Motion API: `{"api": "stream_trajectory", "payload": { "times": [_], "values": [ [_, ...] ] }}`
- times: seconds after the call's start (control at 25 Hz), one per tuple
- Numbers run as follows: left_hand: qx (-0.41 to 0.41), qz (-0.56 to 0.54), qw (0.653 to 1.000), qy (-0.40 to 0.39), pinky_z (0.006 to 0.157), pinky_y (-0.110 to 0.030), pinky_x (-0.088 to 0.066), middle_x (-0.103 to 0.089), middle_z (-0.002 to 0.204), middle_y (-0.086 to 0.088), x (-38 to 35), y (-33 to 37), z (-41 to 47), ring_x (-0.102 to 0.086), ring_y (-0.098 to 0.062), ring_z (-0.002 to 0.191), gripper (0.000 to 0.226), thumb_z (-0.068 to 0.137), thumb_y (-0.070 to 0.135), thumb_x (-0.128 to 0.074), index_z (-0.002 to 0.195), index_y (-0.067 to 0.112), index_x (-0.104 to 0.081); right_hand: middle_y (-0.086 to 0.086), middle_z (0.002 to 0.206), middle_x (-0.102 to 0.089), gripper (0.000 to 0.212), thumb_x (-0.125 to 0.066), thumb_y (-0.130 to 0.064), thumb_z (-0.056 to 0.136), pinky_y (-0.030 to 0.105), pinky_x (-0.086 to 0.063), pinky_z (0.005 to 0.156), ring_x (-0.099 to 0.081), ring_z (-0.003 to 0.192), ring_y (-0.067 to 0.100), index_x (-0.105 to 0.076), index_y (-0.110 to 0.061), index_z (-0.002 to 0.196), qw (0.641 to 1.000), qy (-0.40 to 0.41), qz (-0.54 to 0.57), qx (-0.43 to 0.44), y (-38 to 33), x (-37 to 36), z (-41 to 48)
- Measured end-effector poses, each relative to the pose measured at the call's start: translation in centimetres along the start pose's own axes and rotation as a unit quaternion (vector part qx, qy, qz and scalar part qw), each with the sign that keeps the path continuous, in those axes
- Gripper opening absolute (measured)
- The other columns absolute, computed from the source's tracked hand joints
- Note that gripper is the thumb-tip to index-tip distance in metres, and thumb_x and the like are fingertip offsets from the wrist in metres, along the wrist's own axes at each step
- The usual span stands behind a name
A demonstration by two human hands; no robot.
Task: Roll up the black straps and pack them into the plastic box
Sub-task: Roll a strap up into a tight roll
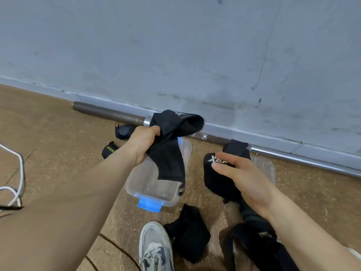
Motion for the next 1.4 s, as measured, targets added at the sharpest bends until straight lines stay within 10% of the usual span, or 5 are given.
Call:
{"api": "stream_trajectory", "payload": {
  "times": [0.6, 0.8, 0.96, 1.2, 1.4],
  "values": [
    [-0.188, -0.036, 0.98, 0.049, 0.057, -0.026, -0.045, -0.063, 0.073, -0.009, -4.0, 16.1, -26.5, -0.058, -0.023, 0.066, 0.024, 0.079, -0.003, -0.043, 0.074, 0.008, -0.063, 0.008, 0.075, -0.067, 0.018, -0.076, -0.011, 0.084, 0.033, -0.051, 0.069, -0.063, 0.07, 0.014, -0.061, -0.012, 0.074, 0.912, 0.087, -0.154, 0.37, -17.6, 9.1, -21.0],
    [-0.115, -0.112, 0.978, 0.133, 0.067, -0.035, -0.041, -0.061, 0.082, -0.013, 0.7, 14.9, -22.2, -0.058, -0.027, 0.079, 0.031, 0.062, 0.001, -0.042, 0.084, 0.0, -0.063, -0.003, 0.058, -0.063, 0.031, -0.065, -0.001, 0.089, 0.02, -0.049, 0.051, -0.059, 0.053, 0.009, -0.047, -0.014, 0.068, 0.916, 0.121, 0.149, 0.352, -17.0, 15.5, -21.4],
    [-0.181, 0.23, 0.95, 0.107, 0.084, -0.04, -0.051, -0.071, 0.103, -0.01, -2.7, 14.0, -21.7, -0.064, -0.03, 0.097, 0.027, 0.082, 0.007, -0.047, 0.092, 0.017, -0.07, 0.001, 0.071, -0.072, 0.02, -0.062, -0.007, 0.094, 0.026, -0.056, 0.059, -0.067, 0.062, 0.013, -0.061, -0.014, 0.075, 0.919, 0.092, 0.216, 0.316, -16.2, 13.6, -19.5],
    [-0.292, 0.104, 0.916, -0.252, 0.099, -0.03, -0.045, -0.07, 0.12, 0.0, -10.7, 16.9, -28.8, -0.061, -0.013, 0.118, 0.035, 0.081, 0.023, -0.064, 0.115, 0.019, -0.068, 0.001, 0.087, -0.072, 0.005, -0.067, -0.015, 0.092, 0.03, -0.053, 0.077, -0.068, 0.084, 0.018, -0.066, -0.014, 0.088, 0.901, 0.115, -0.065, 0.413, -18.5, 10.9, -20.1],
    [-0.302, -0.055, 0.938, -0.161, 0.085, -0.033, -0.054, -0.074, 0.095, -0.009, -9.6, 17.4, -28.4, -0.069, -0.021, 0.093, 0.018, 0.088, 0.027, -0.068, 0.095, 0.011, -0.07, -0.004, 0.081, -0.046, 0.024, -0.072, -0.022, 0.087, 0.029, -0.044, 0.061, -0.049, 0.068, 0.014, -0.049, -0.017, 0.081, 0.751, 0.198, -0.356, 0.52, -19.7, 6.2, -22.9]
  ]
}}
Point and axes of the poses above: each hand's wrist, its own z-axis towards the middle knuckle, its own x-axis out of the back of the hand, y = z × x, the point moved 9 cm from there along z, towards the middle knuckle
